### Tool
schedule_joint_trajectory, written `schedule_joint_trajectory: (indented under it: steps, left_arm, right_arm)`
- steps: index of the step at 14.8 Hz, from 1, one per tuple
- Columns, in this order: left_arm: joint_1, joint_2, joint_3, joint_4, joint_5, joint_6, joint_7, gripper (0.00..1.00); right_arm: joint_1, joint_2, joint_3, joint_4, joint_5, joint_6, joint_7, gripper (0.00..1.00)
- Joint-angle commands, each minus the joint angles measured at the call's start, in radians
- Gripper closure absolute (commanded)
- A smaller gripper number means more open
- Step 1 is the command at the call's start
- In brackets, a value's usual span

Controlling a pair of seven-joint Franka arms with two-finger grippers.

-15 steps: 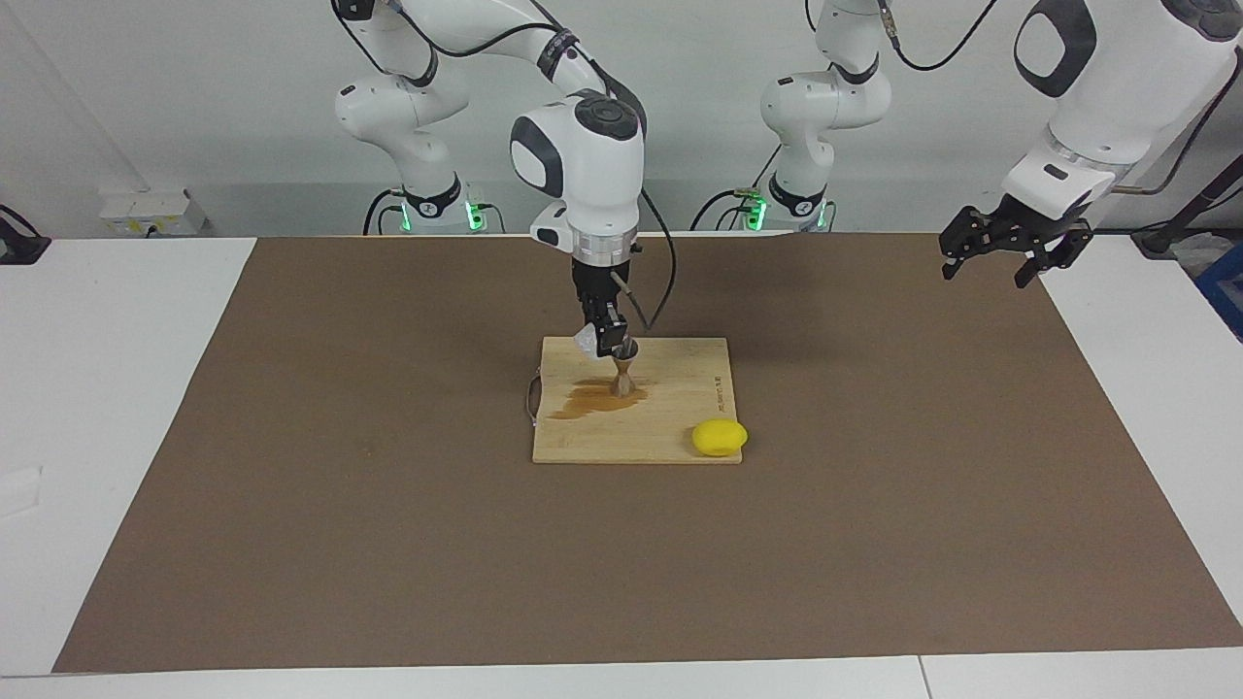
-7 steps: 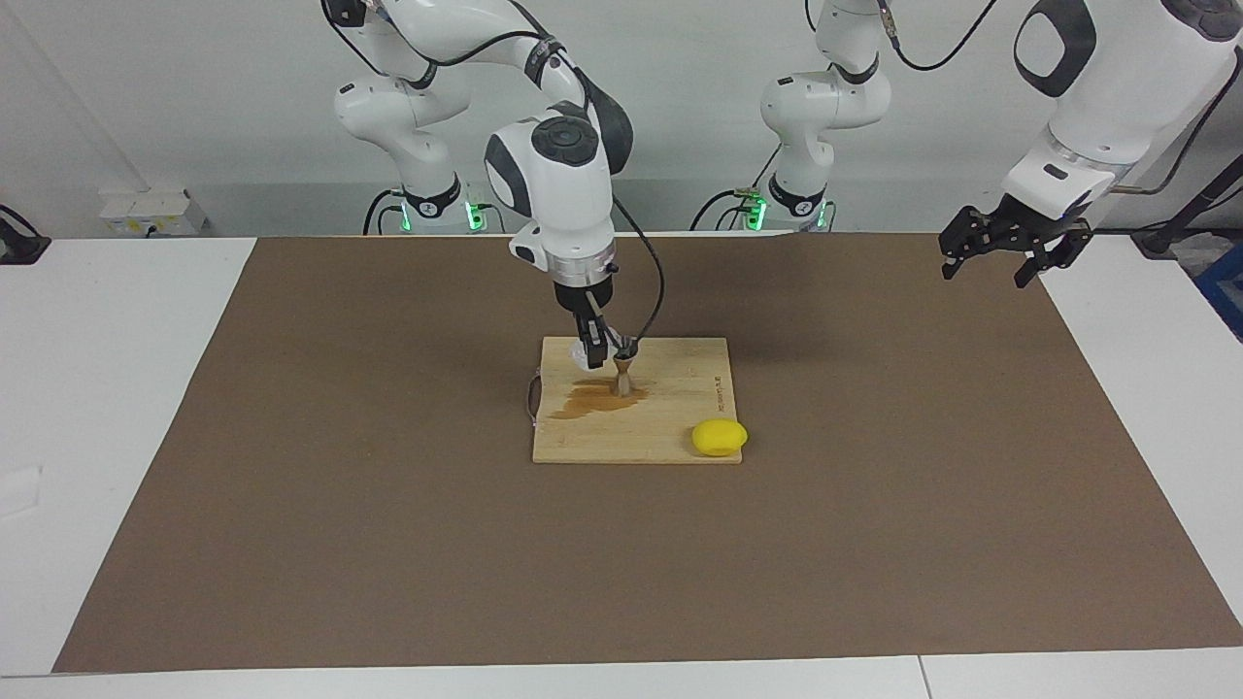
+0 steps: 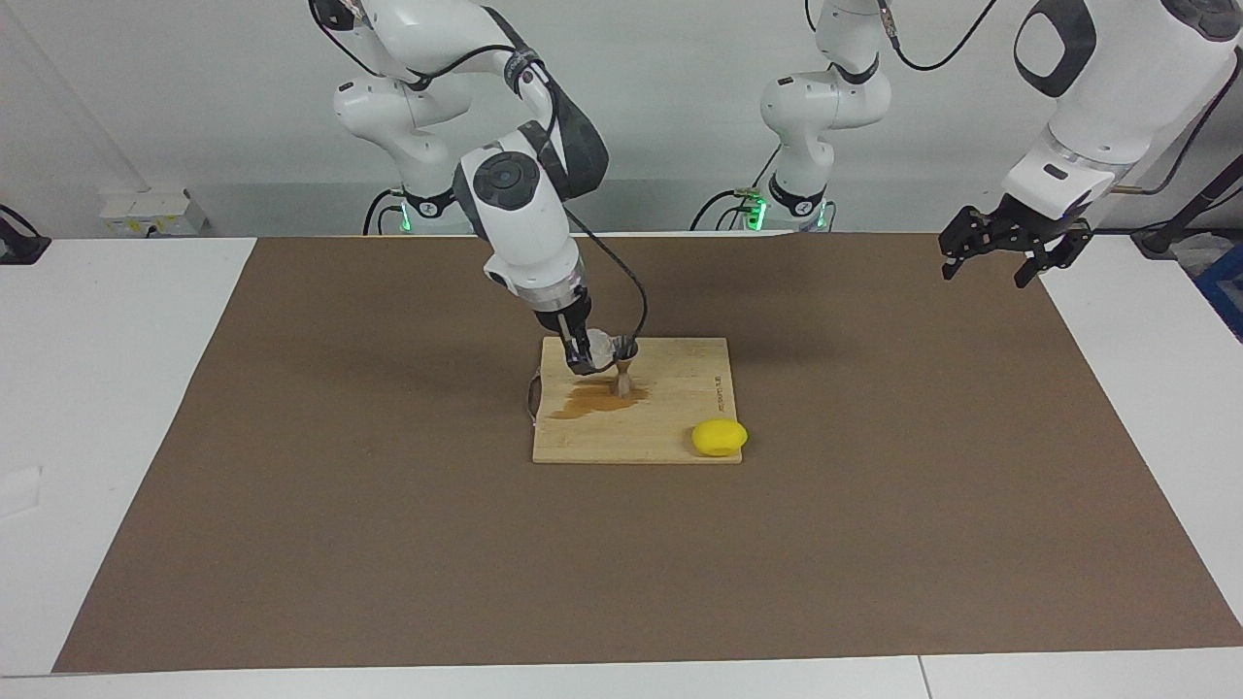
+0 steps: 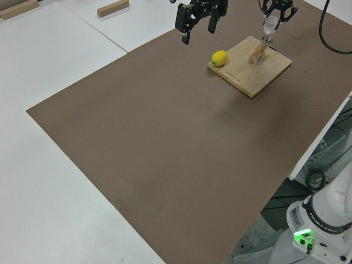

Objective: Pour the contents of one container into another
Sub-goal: 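Carry the glass cup back toward its starting spot with the right gripper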

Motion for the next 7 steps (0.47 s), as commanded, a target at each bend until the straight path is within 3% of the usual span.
schedule_joint_trajectory:
  steps: [1,7]
  left_arm:
    - [-0.013,-0.025,0.006,-0.023,0.014,-0.002,-0.014,0.00]
    - [-0.013,-0.025,0.008,-0.023,0.014,-0.001,-0.014,0.00]
  right_arm:
    - [-0.078,-0.027,0.009,-0.070,0.120,0.019,-0.137,1.00]
    - [-0.315,-0.049,0.009,-0.190,0.398,0.010,-0.511,1.00]
